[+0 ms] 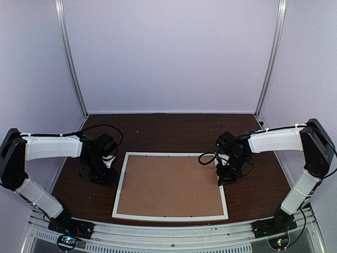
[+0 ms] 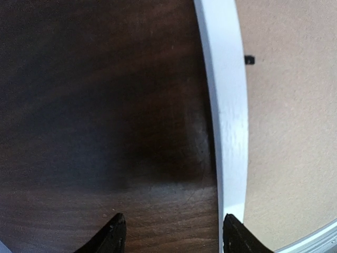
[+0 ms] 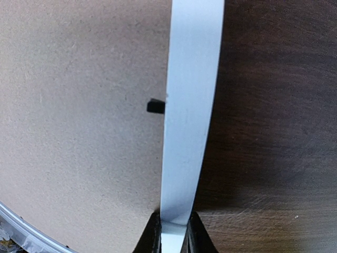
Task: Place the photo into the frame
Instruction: Press the fastener onto the backboard.
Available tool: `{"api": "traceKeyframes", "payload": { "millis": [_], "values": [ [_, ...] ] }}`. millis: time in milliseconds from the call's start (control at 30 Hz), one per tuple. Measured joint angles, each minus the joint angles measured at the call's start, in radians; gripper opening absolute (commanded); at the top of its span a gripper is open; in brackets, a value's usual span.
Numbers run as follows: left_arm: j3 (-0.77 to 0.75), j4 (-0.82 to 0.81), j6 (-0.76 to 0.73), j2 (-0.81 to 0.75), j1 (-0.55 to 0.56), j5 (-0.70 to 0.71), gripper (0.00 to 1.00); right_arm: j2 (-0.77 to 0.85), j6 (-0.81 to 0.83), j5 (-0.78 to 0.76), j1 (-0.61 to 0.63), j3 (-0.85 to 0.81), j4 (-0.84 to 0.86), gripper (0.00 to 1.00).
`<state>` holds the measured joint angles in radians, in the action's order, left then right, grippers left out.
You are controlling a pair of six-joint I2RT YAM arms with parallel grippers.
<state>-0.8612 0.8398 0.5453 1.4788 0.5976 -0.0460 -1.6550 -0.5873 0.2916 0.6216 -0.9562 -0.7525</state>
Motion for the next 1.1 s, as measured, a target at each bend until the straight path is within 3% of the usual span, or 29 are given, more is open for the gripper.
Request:
{"api": "traceKeyframes", "payload": {
  "millis": [1100],
  "values": [
    [0.083, -0.046, 0.079, -0.007, 0.059, -0.076, 0.64, 0.000, 0.000, 0.002, 0.000, 0.003, 0.004, 0.03]
  ]
}}
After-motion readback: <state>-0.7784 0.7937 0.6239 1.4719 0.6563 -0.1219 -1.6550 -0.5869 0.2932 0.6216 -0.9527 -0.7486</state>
